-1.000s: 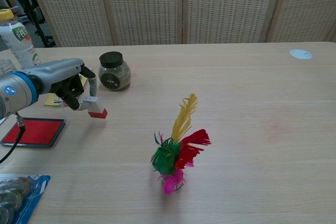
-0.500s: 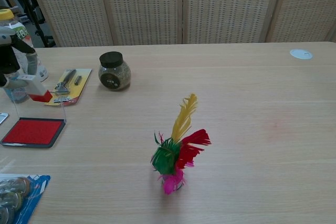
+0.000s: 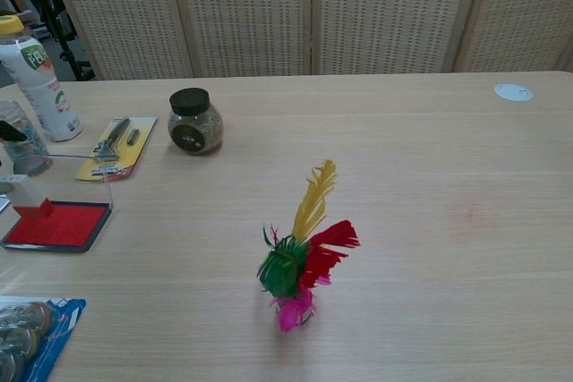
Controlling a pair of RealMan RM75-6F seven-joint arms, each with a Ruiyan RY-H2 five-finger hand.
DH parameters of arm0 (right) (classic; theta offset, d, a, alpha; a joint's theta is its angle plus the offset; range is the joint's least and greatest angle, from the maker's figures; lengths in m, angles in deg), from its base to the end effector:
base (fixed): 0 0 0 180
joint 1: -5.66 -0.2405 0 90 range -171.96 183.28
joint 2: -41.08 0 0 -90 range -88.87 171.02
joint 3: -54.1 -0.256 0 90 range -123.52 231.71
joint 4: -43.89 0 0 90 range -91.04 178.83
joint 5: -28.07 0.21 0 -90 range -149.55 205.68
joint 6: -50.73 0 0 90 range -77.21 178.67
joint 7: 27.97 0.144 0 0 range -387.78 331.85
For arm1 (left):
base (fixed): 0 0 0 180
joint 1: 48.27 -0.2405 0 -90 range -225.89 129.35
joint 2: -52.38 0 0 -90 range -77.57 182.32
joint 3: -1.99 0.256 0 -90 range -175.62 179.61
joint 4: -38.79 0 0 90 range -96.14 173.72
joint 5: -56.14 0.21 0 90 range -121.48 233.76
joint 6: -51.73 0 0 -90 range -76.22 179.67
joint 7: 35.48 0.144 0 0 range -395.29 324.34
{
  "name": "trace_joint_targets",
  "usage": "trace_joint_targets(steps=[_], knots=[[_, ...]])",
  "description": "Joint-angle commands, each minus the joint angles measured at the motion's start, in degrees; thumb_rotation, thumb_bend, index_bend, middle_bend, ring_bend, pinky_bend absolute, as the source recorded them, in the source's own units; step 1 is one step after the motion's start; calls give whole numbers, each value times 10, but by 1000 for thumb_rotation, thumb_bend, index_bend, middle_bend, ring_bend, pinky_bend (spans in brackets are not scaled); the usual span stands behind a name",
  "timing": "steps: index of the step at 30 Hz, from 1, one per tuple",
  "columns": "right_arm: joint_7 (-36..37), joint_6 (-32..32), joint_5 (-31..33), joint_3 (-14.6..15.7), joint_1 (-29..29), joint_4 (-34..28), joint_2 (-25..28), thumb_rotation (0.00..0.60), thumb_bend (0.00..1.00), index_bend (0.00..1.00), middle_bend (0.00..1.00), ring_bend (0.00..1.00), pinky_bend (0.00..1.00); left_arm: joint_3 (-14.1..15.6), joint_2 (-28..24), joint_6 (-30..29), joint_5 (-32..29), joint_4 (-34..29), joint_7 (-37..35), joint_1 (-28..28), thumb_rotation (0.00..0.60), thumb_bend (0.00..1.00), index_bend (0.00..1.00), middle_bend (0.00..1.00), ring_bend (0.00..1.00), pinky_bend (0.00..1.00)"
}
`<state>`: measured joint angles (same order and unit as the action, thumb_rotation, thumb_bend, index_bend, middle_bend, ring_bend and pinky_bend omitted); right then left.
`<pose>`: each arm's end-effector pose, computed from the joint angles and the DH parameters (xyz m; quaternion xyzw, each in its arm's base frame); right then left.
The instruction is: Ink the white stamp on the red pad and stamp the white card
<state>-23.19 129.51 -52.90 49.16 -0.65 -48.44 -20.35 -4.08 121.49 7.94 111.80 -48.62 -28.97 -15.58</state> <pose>-0.3242 -0.1964 0.1706 0.5742 -0.4320 0.3754 0.5855 -0.2849 0.3191 0.0760 -0.6649 -0.5302 -0.2401 0.4681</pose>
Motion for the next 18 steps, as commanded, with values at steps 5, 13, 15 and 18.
trace_joint_targets(steps=[5, 13, 15, 18], knots=[[5, -1, 1, 0, 0, 2, 1, 600, 0, 0, 0, 0, 0, 10, 21, -10, -21, 14, 30, 8, 600, 370, 590, 1000, 1000, 968], [6, -2, 1, 0, -1, 2, 1, 600, 0, 0, 0, 0, 0, 13, 54, -40, -19, 42, 49, 9, 600, 372, 591, 1000, 1000, 968], [5, -2, 1, 0, -1, 2, 0, 600, 0, 0, 0, 0, 0, 13, 58, -42, -19, 46, 49, 8, 600, 372, 592, 1000, 1000, 968], [6, -3, 1, 0, -1, 3, 0, 600, 0, 0, 0, 0, 0, 14, 67, -37, -21, 54, 48, 10, 600, 371, 592, 1000, 1000, 968]])
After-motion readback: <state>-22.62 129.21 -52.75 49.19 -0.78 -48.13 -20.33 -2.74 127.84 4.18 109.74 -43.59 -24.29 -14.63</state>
